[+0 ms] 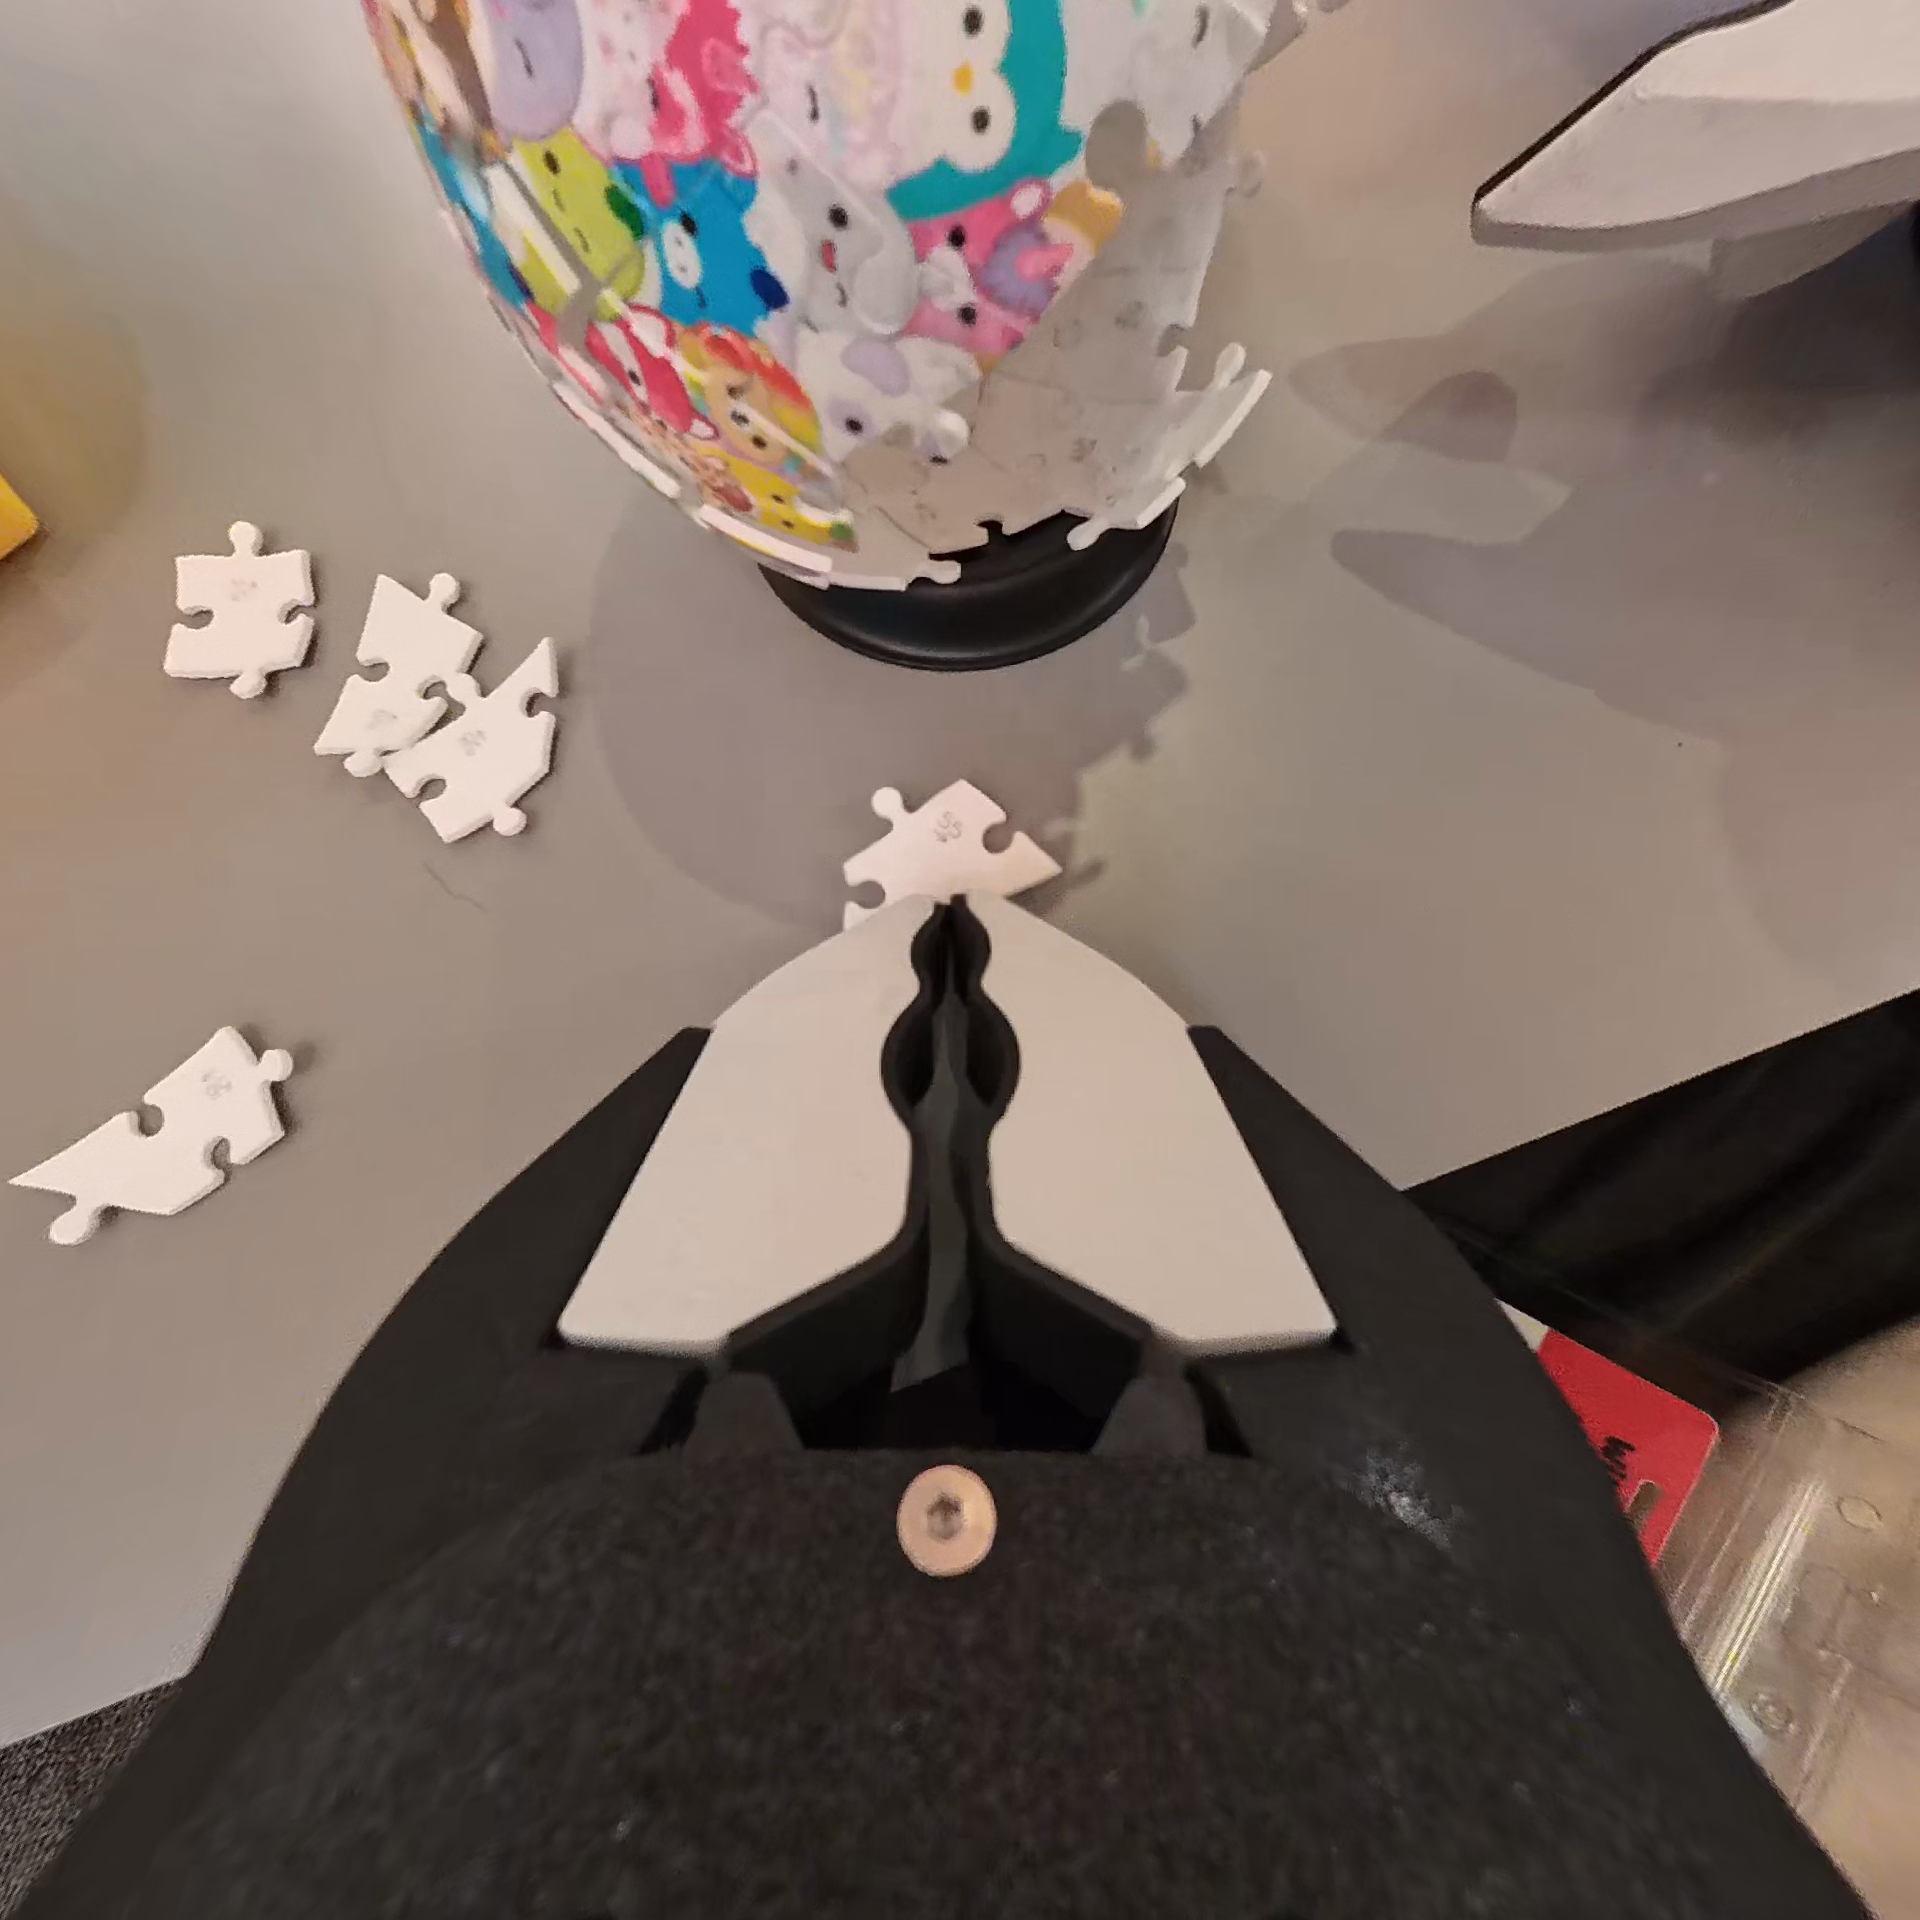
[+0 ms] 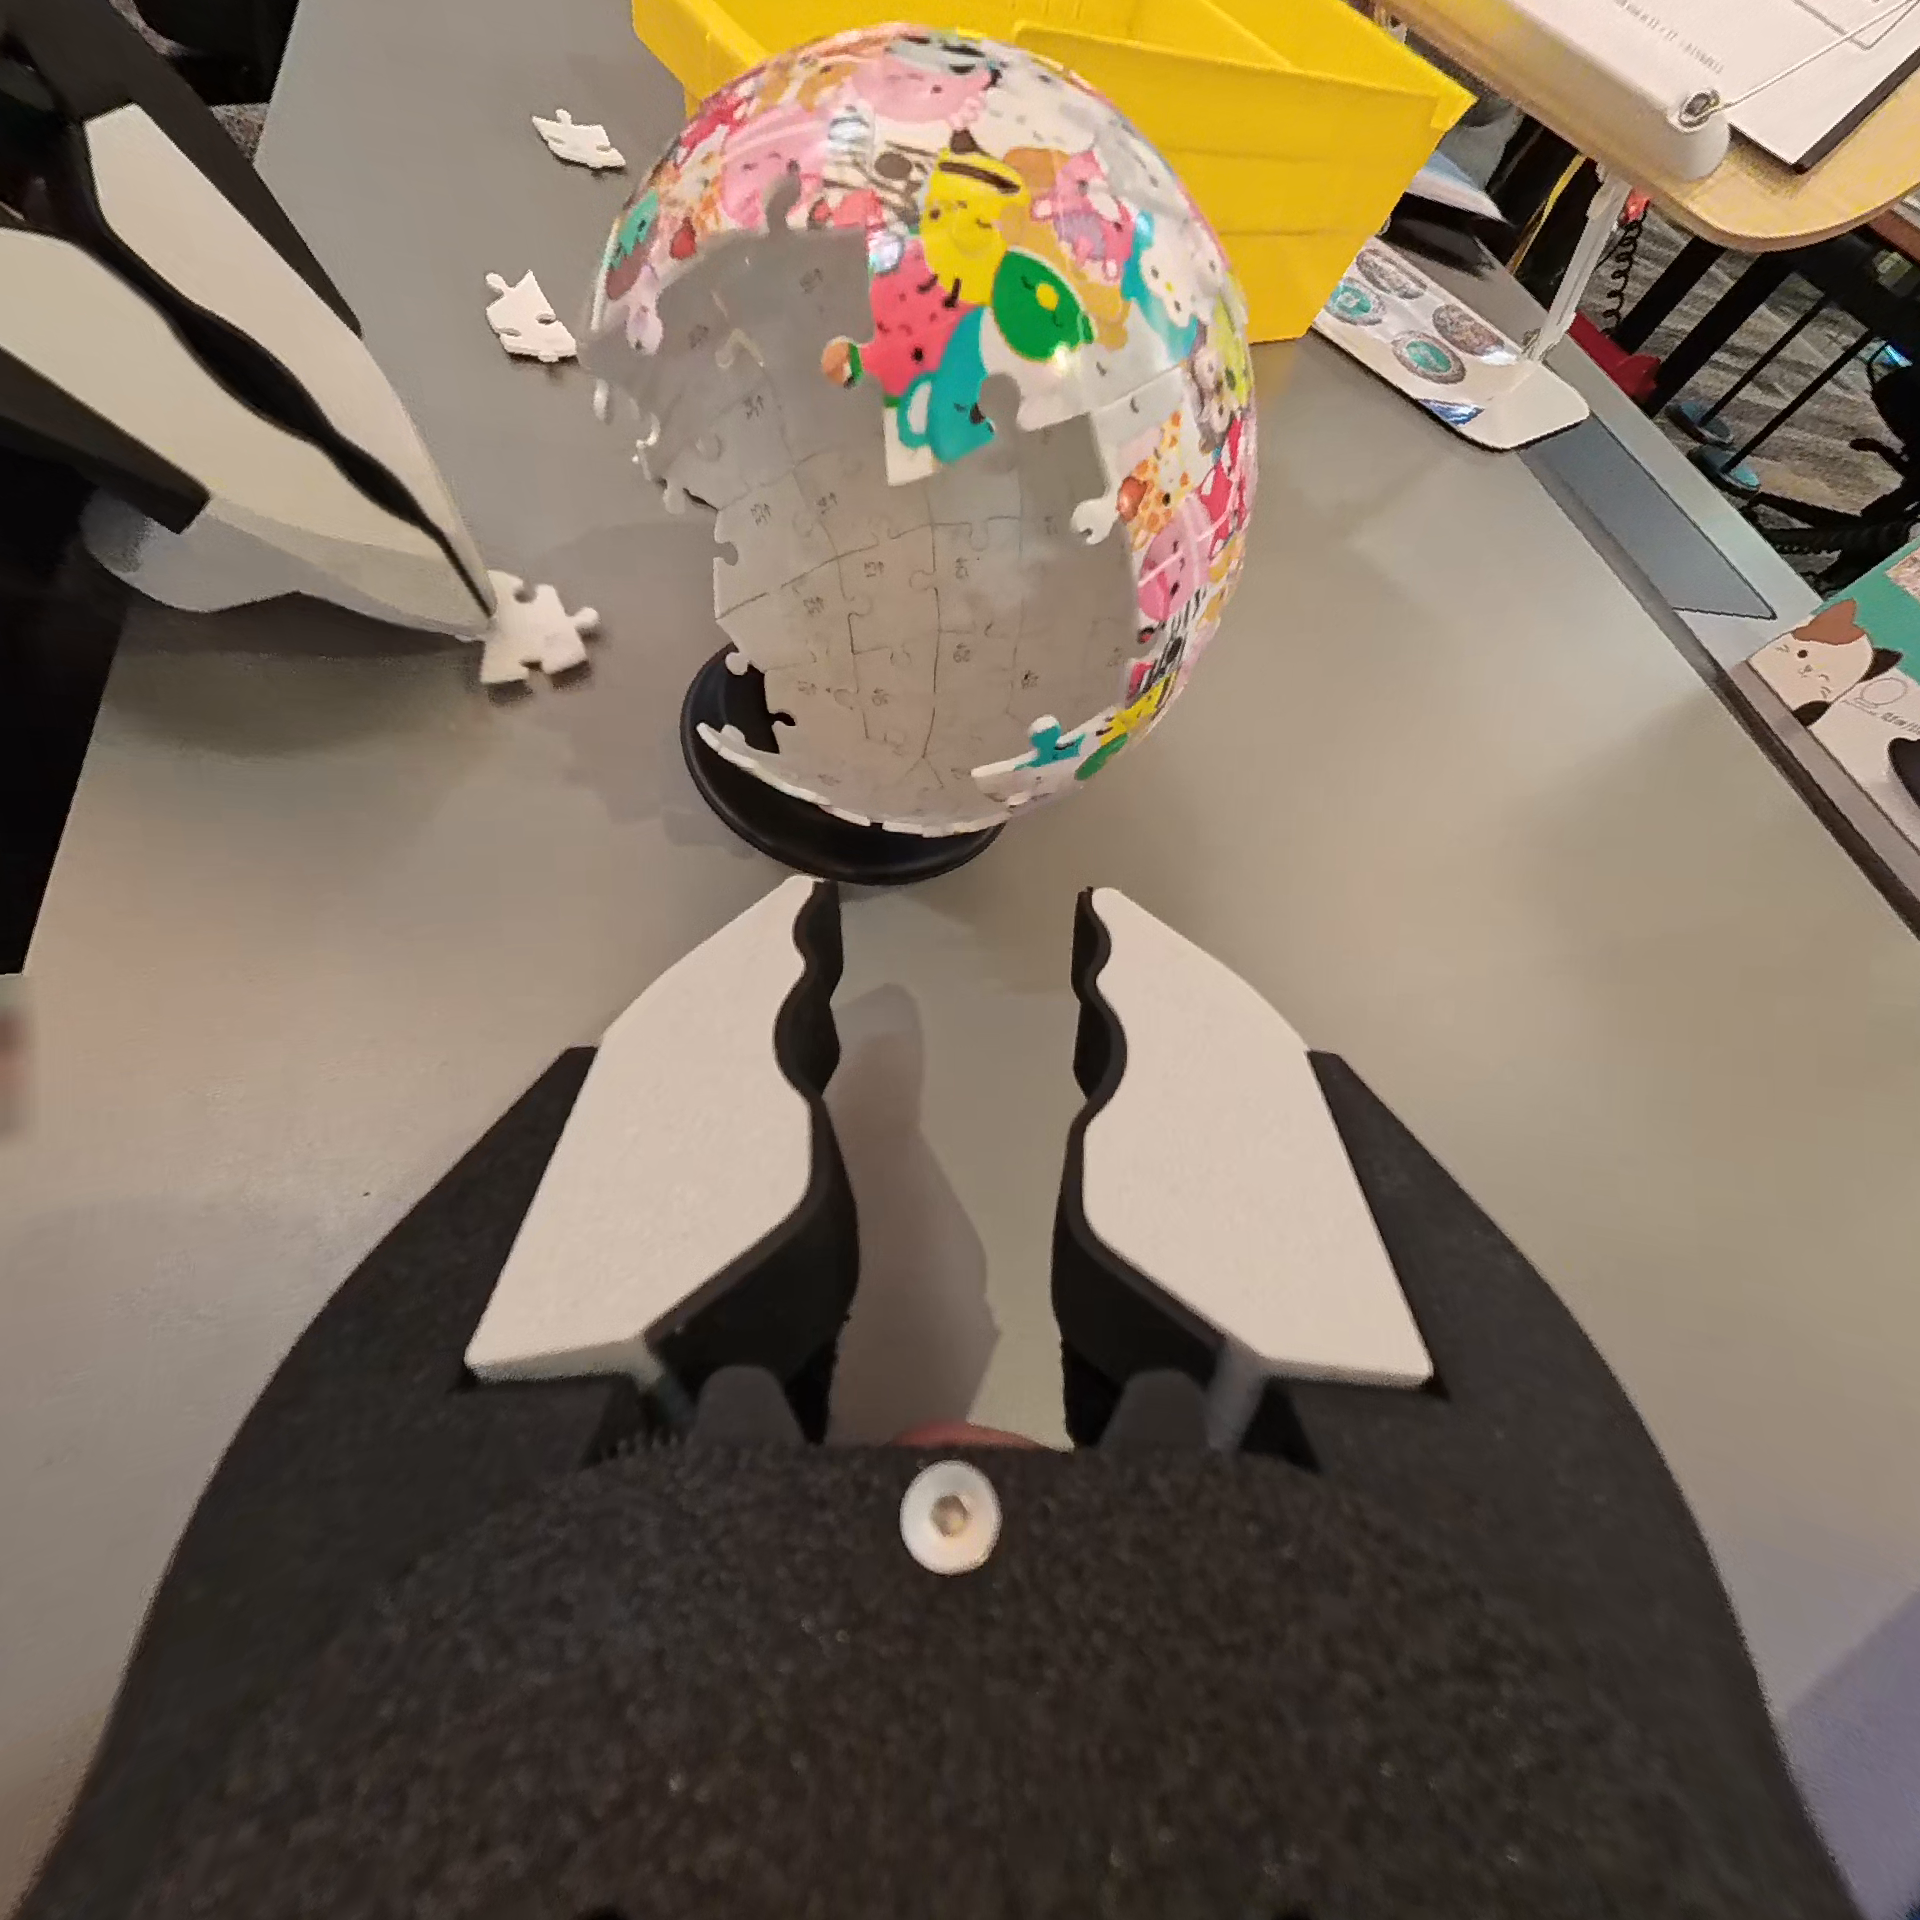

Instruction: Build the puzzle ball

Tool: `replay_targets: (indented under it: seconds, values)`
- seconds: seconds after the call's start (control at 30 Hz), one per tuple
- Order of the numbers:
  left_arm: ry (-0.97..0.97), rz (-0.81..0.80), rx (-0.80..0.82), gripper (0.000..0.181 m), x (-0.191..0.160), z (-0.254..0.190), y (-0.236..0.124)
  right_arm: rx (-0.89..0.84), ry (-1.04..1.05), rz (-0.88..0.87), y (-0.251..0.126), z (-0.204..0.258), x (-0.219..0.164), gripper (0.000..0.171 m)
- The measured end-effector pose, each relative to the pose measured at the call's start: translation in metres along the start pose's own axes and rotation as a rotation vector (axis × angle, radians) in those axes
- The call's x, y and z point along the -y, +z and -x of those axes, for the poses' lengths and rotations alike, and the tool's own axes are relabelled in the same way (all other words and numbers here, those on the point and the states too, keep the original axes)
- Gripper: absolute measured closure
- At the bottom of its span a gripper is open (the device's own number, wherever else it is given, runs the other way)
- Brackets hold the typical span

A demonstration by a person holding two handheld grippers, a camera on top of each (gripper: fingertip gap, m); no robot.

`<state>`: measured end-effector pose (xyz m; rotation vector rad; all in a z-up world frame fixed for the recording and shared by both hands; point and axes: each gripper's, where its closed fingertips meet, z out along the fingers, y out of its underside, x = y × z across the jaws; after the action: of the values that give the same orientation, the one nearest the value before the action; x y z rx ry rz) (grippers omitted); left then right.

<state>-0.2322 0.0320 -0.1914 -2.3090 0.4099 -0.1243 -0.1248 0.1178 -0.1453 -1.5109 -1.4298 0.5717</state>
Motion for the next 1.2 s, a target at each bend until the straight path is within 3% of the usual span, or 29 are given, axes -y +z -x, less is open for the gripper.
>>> replay_targets:
  seconds: [0.43, 0.7, 0.93, 1.2]
  values:
    - [0.023, 0.015, 0.023, 0.171, -0.0037, 0.0037, -0.0042, 0.002, 0.002, 0.005, 0.0003, 0.0, -0.0008, 0.129]
    - [0.313, 0.227, -0.039, 0.17, -0.0076, 0.008, -0.0043, 0.012, 0.0, 0.02, 0.0005, 0.0009, -0.0033, 0.129]
    - [0.336, 0.25, -0.114, 0.176, -0.0044, 0.0037, 0.0007, 0.012, 0.016, 0.019, -0.001, -0.001, -0.0042, 0.13]
    - [0.339, 0.236, -0.082, 0.176, -0.0038, 0.0048, 0.0011, 0.014, 0.014, 0.019, -0.0012, 0.0, -0.0041, 0.13]
